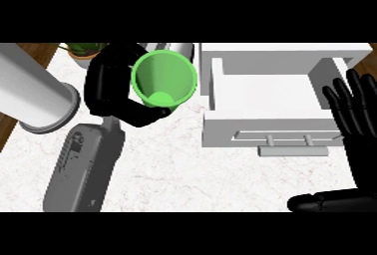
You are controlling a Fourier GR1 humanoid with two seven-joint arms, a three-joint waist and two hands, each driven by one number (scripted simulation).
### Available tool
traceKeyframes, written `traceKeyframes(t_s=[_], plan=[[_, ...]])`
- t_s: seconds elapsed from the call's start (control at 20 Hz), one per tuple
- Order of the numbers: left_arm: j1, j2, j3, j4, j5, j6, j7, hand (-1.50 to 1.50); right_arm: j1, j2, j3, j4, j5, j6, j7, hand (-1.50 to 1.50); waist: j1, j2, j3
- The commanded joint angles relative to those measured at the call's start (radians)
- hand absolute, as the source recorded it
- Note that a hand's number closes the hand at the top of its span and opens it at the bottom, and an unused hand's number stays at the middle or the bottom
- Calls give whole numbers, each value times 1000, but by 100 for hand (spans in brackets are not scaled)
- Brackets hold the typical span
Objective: Pick up the cup, place it into the drawer and close the drawer
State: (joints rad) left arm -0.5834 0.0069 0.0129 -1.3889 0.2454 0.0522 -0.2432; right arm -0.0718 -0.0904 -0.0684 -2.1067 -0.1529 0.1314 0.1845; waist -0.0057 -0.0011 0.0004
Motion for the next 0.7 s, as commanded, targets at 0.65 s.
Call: traceKeyframes(t_s=[0.65], plan=[[-391, -7, -107, 325, -48, 223, 84, 150, -18, 4, -11, 90, 21, 15, -72, -150, -7, 3, 0]])
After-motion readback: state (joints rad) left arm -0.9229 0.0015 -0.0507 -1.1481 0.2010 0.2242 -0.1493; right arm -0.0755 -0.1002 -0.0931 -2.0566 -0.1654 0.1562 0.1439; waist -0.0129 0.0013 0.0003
